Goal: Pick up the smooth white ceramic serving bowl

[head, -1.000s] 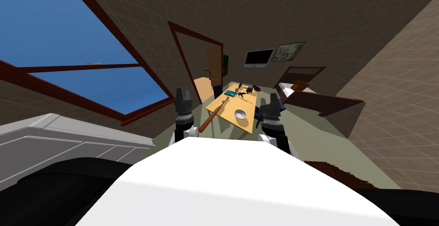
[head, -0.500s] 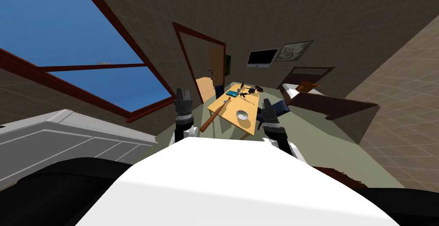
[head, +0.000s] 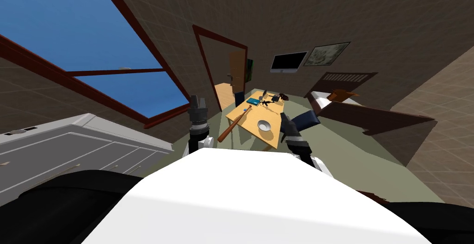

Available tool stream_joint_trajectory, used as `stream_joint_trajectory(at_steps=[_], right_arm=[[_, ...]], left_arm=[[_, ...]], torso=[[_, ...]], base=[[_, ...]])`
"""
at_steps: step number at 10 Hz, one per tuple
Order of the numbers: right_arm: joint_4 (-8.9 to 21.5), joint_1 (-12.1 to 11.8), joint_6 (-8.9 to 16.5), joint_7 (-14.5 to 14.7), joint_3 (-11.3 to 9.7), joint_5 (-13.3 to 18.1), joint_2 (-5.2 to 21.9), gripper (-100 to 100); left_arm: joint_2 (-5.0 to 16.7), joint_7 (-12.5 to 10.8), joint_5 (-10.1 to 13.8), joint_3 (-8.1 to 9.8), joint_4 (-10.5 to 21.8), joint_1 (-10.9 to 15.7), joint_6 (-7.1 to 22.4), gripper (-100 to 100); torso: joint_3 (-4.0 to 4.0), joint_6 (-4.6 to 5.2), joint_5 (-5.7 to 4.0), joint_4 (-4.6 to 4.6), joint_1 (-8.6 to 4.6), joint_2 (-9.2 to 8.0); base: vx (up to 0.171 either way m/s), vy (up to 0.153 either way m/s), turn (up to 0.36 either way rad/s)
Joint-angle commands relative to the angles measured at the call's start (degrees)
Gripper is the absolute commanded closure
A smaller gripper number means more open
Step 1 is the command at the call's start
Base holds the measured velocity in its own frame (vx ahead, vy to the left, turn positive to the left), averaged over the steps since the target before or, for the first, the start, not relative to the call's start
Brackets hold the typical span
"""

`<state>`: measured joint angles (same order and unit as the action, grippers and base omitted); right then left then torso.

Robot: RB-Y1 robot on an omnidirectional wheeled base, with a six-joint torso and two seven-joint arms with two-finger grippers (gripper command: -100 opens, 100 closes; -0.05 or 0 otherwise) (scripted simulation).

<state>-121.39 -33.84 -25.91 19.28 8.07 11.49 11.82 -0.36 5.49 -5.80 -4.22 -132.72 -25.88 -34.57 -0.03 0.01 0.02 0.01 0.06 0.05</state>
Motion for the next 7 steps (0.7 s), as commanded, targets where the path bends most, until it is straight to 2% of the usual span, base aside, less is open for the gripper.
stream_joint_trajectory(at_steps=[1, 2, 3, 4, 5, 6, 7], right_arm=[[1.5, -0.9, 0.7, 2.9, 1.2, 2.1, 0.8, -100], [3.0, -1.7, 1.2, 4.6, 1.9, 4.0, 1.3, -100], [3.0, -1.7, 1.2, 5.4, 1.9, 4.0, 1.3, -100], [4.6, -2.6, 1.7, 7.5, 2.6, 5.9, 1.8, -100], [4.6, -2.6, 1.7, 8.0, 2.6, 5.9, 1.8, -100], [6.2, -3.5, 2.4, 10.2, 3.2, 7.8, 2.4, -100], [6.2, -3.5, 2.4, 10.6, 3.2, 7.8, 2.4, -100]], left_arm=[[0.0, 0.0, 0.0, 0.00, 0.0, 0.0, 0.0, 0], [0.0, 0.0, 0.0, 0.00, 0.0, 0.0, 0.0, 0], [0.0, 0.0, 0.0, 0.00, 0.0, 0.0, 0.0, 0], [0.0, 0.0, 0.0, 0.00, 0.0, 0.0, 0.0, 0], [0.0, 0.0, 0.0, 0.00, 0.0, 0.0, 0.0, 0], [0.0, 0.0, 0.0, 0.00, 0.0, 0.0, 0.0, 0], [0.0, 0.0, 0.0, 0.00, 0.0, 0.0, 0.0, 0]], torso=[[0.00, 0.00, 0.00, 0.00, 0.00, 0.00], [0.00, -0.01, 0.00, 0.00, 0.01, 0.00], [0.00, -0.02, 0.00, 0.00, 0.03, 0.00], [0.00, 0.00, 0.00, 0.00, 0.01, 0.00], [0.00, -0.01, 0.00, 0.00, 0.02, -0.01], [0.01, 0.00, 0.00, 0.00, 0.00, -0.01], [0.00, -0.02, 0.00, 0.00, 0.02, 0.01]], base=[[0.011, 0.022, 0.085], [0.014, 0.031, 0.186], [0.012, 0.021, 0.070], [0.012, 0.027, 0.116], [0.011, 0.019, 0.066], [0.016, 0.026, 0.166], [0.013, 0.017, 0.065]])
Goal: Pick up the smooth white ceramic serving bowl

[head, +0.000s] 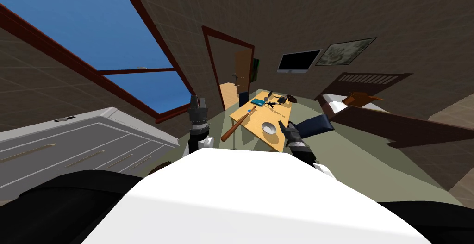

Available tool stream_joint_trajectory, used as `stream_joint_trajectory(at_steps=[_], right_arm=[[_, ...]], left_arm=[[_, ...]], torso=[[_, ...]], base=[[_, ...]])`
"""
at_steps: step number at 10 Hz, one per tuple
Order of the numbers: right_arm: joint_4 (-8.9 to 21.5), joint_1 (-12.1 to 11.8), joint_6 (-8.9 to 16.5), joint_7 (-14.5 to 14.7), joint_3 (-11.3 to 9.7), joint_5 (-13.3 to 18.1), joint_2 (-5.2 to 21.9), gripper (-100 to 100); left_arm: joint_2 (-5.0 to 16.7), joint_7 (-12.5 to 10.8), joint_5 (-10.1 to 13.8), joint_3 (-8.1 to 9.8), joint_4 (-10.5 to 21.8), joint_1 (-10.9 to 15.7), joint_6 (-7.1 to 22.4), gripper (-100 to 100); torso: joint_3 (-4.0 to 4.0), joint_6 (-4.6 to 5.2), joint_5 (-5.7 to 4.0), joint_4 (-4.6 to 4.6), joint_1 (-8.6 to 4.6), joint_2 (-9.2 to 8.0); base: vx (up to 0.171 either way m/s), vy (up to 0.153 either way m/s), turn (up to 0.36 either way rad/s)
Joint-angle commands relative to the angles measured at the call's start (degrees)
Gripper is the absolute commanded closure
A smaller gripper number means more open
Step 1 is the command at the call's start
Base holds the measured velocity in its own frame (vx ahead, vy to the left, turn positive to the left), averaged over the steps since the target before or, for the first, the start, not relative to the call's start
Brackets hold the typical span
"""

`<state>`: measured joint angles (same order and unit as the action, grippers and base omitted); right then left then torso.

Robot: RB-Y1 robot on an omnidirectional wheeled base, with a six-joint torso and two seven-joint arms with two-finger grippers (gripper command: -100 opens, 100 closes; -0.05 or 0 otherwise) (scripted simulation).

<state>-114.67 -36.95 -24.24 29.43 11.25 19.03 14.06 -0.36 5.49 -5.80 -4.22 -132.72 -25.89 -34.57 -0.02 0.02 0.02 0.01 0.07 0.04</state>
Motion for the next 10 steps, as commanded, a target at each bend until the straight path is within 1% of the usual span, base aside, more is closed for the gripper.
stream_joint_trajectory(at_steps=[1, 2, 3, 4, 5, 6, 7, 8, 9, 10], right_arm=[[1.2, -1.3, 1.4, 2.9, 0.6, 2.2, 0.8, -100], [2.9, -2.2, 2.2, 4.5, 1.1, 4.1, 1.5, -100], [2.9, -2.2, 2.2, 5.7, 1.1, 4.1, 1.5, -100], [4.6, -3.1, 3.1, 8.1, 1.5, 6.0, 2.2, -100], [4.6, -3.1, 3.1, 8.4, 1.5, 6.0, 2.2, -100], [6.4, -4.1, 4.1, 10.8, 1.8, 7.8, 2.9, -100], [6.4, -4.1, 4.1, 11.1, 1.8, 7.8, 2.9, -100], [8.1, -5.0, 5.1, 13.2, 2.1, 9.6, 3.6, -100], [8.1, -5.0, 5.1, 13.7, 2.1, 9.6, 3.6, -100], [9.9, -6.0, 6.2, 16.0, 2.3, 11.3, 4.4, -100]], left_arm=[[0.0, 0.0, 0.0, 0.00, 0.0, 0.0, 0.0, 0], [0.0, 0.0, 0.0, 0.00, 0.0, 0.0, 0.0, 0], [0.0, 0.0, 0.0, -0.01, 0.0, 0.0, 0.0, 0], [0.0, 0.0, 0.0, 0.00, 0.0, 0.0, 0.0, 0], [0.0, 0.0, 0.0, 0.00, 0.0, 0.0, 0.0, 0], [0.0, 0.0, 0.0, 0.00, 0.0, 0.0, 0.0, 0], [0.0, 0.0, 0.0, 0.00, 0.0, 0.0, 0.0, 0], [0.0, 0.0, 0.0, 0.00, 0.0, 0.0, 0.0, 0], [0.0, 0.0, 0.0, 0.00, 0.0, 0.0, 0.0, 0], [0.0, 0.0, 0.0, 0.00, 0.0, 0.0, 0.0, 0]], torso=[[0.00, 0.00, 0.00, 0.00, 0.00, 0.00], [0.00, -0.02, 0.00, 0.00, 0.02, 0.00], [-0.01, -0.03, 0.00, 0.01, 0.05, 0.02], [-0.01, -0.01, 0.01, 0.00, 0.02, 0.01], [-0.01, -0.02, 0.01, 0.00, 0.05, 0.01], [0.00, -0.01, 0.01, 0.00, 0.02, 0.00], [0.00, -0.01, 0.01, 0.00, 0.04, 0.00], [0.00, -0.01, 0.00, 0.00, 0.02, -0.01], [-0.01, -0.02, 0.00, 0.00, 0.03, 0.01], [0.00, 0.00, 0.00, 0.00, 0.01, 0.01]], base=[[0.013, 0.025, 0.110], [0.020, 0.037, 0.224], [0.017, 0.027, 0.108], [0.019, 0.035, 0.167], [0.015, 0.024, 0.094], [0.017, 0.033, 0.161], [0.014, 0.023, 0.097], [0.019, 0.029, 0.170], [0.018, 0.019, 0.103], [0.016, 0.029, 0.218]])
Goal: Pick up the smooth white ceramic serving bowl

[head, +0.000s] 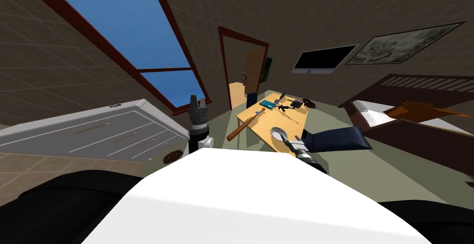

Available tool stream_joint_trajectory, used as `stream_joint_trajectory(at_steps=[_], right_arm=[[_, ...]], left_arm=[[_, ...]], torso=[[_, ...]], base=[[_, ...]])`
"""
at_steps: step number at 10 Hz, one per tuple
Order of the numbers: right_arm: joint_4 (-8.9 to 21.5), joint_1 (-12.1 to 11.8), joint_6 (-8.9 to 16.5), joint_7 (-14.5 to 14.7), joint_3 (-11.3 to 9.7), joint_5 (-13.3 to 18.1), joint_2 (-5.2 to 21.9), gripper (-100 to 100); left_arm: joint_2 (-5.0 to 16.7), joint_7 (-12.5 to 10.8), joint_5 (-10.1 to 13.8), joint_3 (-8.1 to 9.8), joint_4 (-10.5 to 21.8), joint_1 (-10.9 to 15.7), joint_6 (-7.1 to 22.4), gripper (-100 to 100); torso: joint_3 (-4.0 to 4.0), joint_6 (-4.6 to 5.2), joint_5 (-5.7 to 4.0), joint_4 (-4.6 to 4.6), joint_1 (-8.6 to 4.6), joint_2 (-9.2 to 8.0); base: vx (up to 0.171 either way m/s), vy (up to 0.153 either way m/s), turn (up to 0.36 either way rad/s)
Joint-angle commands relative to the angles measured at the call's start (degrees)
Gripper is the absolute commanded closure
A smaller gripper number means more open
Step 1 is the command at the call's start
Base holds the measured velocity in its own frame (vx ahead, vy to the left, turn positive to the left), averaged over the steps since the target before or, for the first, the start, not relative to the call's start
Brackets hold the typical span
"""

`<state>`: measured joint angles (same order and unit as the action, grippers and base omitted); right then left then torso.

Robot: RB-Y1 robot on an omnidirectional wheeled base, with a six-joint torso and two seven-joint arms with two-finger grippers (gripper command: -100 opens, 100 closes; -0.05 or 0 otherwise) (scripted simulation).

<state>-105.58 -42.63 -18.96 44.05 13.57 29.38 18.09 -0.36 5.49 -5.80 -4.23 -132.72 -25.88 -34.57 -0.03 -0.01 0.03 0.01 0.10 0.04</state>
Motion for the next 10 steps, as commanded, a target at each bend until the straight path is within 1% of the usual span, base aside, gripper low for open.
stream_joint_trajectory(at_steps=[1, 2, 3, 4, 5, 6, 7, 8, 9, 10], right_arm=[[0.8, -0.3, 0.9, 1.7, -0.1, 1.0, 0.4, -100], [2.5, -1.2, 2.1, 4.0, 0.1, 2.6, 1.1, -100], [2.5, -1.2, 2.1, 4.2, 0.1, 2.6, 1.1, -100], [4.3, -2.2, 3.3, 6.6, 0.1, 4.2, 1.9, -100], [6.0, -3.1, 4.6, 8.0, 0.1, 5.7, 2.6, -100], [6.0, -3.1, 4.6, 9.1, 0.1, 5.7, 2.6, -100], [7.7, -3.9, 5.9, 11.1, 0.0, 7.2, 3.4, -100], [7.7, -3.9, 5.9, 11.5, 0.0, 7.2, 3.4, -100], [9.3, -4.8, 7.2, 13.7, -0.1, 8.5, 4.1, -100], [11.0, -5.6, 8.5, 15.1, -0.3, 9.8, 4.8, -100]], left_arm=[[0.0, 0.0, 0.0, 0.00, 0.0, 0.0, 0.0, 0], [0.0, 0.0, 0.0, 0.01, 0.0, 0.0, 0.0, 0], [0.0, 0.0, 0.0, 0.00, 0.0, 0.0, 0.0, 0], [0.0, 0.0, 0.0, 0.01, 0.0, 0.0, 0.0, 0], [0.0, 0.0, 0.0, 0.00, 0.0, 0.0, 0.0, 0], [0.0, 0.0, 0.0, 0.00, 0.0, 0.0, 0.0, 0], [0.0, 0.0, 0.0, 0.01, 0.0, 0.0, 0.0, 0], [0.0, 0.0, 0.0, 0.00, 0.0, 0.0, 0.0, 0], [0.0, 0.0, 0.0, 0.01, 0.0, 0.0, 0.0, 0], [0.0, 0.0, 0.0, 0.00, 0.0, 0.0, 0.0, 0]], torso=[[0.00, 0.00, 0.00, 0.00, 0.00, 0.00], [0.00, 0.04, 0.00, 0.00, -0.01, -0.01], [-0.01, 0.01, 0.00, 0.00, 0.01, 0.02], [-0.02, 0.03, 0.00, 0.00, -0.01, 0.02], [-0.01, 0.01, 0.00, 0.00, 0.00, 0.01], [-0.03, 0.01, 0.01, 0.01, 0.02, 0.05], [-0.03, 0.04, 0.00, 0.01, 0.00, 0.05], [-0.03, 0.01, 0.00, 0.01, 0.00, 0.05], [-0.02, 0.04, 0.00, 0.01, -0.02, 0.03], [-0.01, 0.01, 0.00, 0.00, -0.01, 0.02]], base=[[0.015, 0.023, 0.087], [0.027, 0.030, 0.181], [0.023, 0.021, 0.105], [0.018, 0.029, 0.209], [0.035, 0.036, 0.293], [0.035, 0.022, 0.095], [0.034, 0.027, 0.177], [0.027, 0.017, 0.110], [0.024, 0.025, 0.216], [0.041, 0.026, 0.310]])
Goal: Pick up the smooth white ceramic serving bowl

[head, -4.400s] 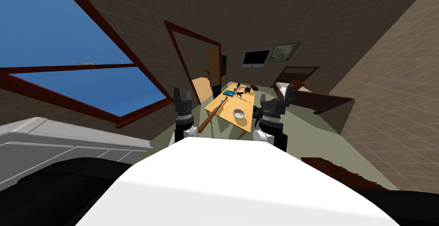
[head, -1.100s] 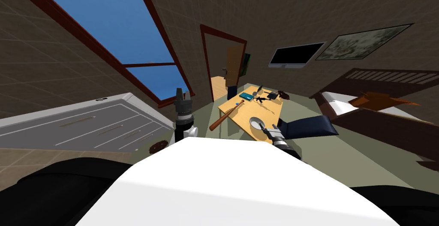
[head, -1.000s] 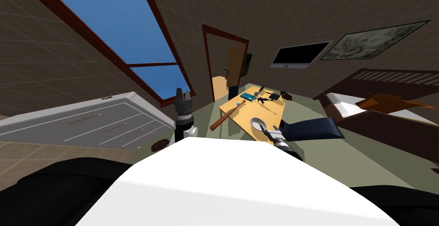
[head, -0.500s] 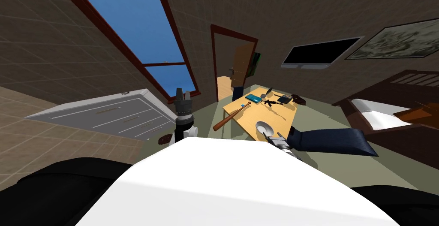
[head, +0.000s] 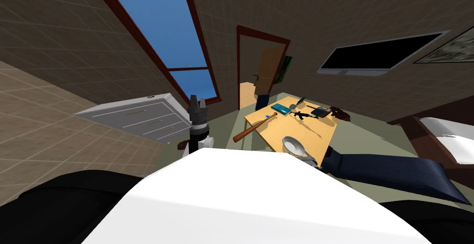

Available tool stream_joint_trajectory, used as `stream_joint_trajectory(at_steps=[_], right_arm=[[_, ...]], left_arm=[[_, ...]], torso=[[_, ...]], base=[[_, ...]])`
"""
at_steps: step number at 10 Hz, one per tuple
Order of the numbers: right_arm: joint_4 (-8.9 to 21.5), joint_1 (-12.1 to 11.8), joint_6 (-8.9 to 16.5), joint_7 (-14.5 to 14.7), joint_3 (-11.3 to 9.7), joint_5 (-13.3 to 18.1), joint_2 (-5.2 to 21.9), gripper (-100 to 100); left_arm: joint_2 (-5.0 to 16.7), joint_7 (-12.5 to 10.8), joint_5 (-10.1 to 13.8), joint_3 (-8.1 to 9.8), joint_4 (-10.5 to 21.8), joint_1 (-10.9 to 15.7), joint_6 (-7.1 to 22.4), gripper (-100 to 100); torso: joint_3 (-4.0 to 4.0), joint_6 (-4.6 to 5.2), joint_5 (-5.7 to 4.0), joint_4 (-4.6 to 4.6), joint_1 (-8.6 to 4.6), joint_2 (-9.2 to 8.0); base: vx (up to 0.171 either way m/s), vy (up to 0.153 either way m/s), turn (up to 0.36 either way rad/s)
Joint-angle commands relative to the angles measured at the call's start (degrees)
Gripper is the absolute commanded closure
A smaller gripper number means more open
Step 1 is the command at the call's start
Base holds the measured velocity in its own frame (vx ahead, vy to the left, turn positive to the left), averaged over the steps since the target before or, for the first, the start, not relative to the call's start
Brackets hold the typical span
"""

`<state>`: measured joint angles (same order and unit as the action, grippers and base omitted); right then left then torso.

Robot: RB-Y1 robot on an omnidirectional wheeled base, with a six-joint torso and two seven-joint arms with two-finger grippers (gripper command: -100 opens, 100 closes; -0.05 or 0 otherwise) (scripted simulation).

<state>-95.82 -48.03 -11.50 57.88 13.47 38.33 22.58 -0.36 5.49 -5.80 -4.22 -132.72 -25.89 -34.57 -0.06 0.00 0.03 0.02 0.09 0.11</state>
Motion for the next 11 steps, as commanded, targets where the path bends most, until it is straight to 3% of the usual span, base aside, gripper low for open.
stream_joint_trajectory(at_steps=[1, 5, 11], right_arm=[[1.2, -0.2, 1.1, 2.1, -0.2, 0.9, 0.4, -100], [5.8, -2.5, 4.9, 7.9, -1.3, 4.2, 2.4, -100], [13.8, -5.6, 11.2, 16.3, -4.9, 8.6, 5.4, -100]], left_arm=[[0.0, 0.0, 0.0, 0.00, 0.0, 0.0, 0.0, 0], [0.0, 0.0, 0.0, 0.01, 0.0, 0.0, 0.0, 0], [0.0, 0.0, 0.0, 0.01, 0.0, 0.0, 0.0, 0]], torso=[[0.00, 0.00, 0.00, 0.00, 0.00, 0.00], [-0.02, 0.05, -0.01, 0.01, -0.05, 0.02], [-0.05, 0.02, -0.04, 0.02, -0.16, 0.08]], base=[[0.040, 0.009, 0.109], [0.042, 0.010, 0.184], [0.061, -0.012, 0.250]])
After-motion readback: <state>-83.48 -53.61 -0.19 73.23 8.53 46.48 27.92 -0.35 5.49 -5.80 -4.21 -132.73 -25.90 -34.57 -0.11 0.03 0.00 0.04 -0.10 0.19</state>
